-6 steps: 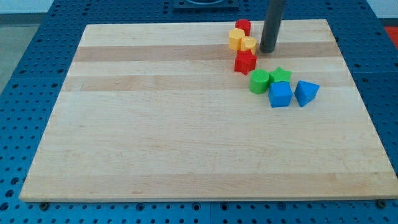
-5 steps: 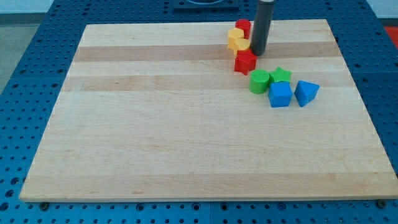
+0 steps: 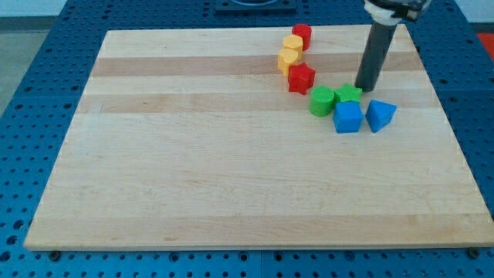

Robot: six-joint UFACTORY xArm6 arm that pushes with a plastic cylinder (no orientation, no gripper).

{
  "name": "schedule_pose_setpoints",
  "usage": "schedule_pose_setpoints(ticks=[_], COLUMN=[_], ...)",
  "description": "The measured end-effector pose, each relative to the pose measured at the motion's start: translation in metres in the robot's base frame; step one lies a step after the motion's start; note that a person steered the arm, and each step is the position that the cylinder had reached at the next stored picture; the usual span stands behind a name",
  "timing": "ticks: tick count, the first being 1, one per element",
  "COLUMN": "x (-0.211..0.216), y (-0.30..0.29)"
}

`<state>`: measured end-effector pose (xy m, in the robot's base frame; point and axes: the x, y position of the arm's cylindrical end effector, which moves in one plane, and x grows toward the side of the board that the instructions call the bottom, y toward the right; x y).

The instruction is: Separate the green star and blue cube from the green circle

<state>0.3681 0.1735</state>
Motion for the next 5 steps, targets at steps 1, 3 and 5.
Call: schedule_pose_setpoints(ticks=[1, 3, 5], x=[0.01, 0.01, 0.011], y=[-0.016, -0.052, -0.052])
